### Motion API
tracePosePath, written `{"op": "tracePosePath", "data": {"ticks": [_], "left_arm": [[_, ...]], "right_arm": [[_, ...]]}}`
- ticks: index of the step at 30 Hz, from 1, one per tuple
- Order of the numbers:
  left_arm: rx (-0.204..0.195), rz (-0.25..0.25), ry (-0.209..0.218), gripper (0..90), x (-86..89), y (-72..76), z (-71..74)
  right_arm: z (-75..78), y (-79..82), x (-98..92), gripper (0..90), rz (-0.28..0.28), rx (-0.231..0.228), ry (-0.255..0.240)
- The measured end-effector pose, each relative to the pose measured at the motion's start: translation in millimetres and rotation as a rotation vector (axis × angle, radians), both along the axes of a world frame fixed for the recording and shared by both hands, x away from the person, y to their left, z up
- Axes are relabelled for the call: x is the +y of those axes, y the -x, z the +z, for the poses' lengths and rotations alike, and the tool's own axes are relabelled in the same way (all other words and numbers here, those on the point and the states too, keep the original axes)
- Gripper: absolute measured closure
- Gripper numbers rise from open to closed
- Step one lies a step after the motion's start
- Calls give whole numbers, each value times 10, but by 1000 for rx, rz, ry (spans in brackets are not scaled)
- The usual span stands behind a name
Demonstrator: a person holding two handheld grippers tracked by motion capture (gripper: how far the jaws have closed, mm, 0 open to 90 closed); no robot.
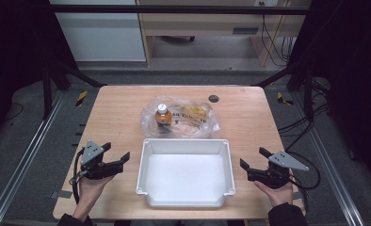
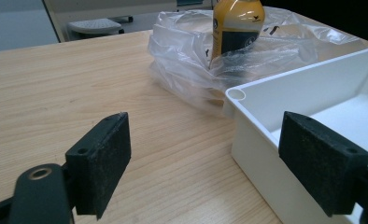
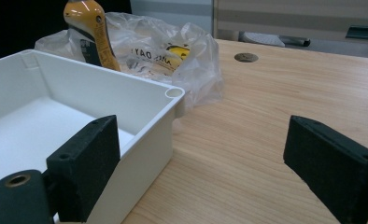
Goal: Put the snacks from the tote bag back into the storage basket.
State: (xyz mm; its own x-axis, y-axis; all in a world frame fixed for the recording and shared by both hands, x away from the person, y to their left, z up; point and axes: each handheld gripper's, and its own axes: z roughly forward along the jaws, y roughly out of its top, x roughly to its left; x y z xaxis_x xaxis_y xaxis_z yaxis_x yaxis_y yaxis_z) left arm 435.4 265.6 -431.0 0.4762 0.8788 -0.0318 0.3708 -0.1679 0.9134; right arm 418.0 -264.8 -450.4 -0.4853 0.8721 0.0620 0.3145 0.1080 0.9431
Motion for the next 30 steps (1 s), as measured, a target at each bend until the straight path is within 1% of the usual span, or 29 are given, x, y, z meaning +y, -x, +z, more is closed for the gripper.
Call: {"op": "tracePosePath", "data": {"ticks": [10,14,17,22,30], "left_arm": [[8,-29,7,166,-61,-16,16],[0,-35,5,167,-109,-25,47],[4,-40,4,170,-137,-32,50],[1,-57,-8,177,-189,-51,64],[1,-63,-10,189,-210,-67,92]], "right_arm": [[-3,0,-4,106,-3,8,16],[-3,-3,-7,107,-3,11,18],[-4,-4,-5,107,-4,13,19],[-4,-7,-5,107,-11,17,21],[-3,-5,-4,107,-13,21,21]]}}
